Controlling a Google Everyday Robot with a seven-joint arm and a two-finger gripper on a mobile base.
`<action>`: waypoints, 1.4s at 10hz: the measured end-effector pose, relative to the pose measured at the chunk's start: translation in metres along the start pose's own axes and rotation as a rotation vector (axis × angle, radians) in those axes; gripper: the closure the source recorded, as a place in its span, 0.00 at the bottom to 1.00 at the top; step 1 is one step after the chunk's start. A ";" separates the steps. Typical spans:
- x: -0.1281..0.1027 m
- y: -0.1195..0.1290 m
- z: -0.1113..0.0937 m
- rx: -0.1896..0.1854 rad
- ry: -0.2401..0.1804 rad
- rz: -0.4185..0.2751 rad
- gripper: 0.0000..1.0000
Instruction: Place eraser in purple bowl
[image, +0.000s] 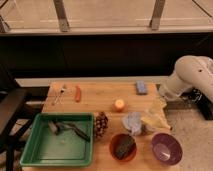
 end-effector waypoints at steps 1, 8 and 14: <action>0.000 0.000 0.000 0.000 0.000 0.000 0.29; -0.027 0.034 -0.003 -0.083 0.033 -0.218 0.29; -0.029 0.120 0.020 -0.226 0.025 -0.735 0.29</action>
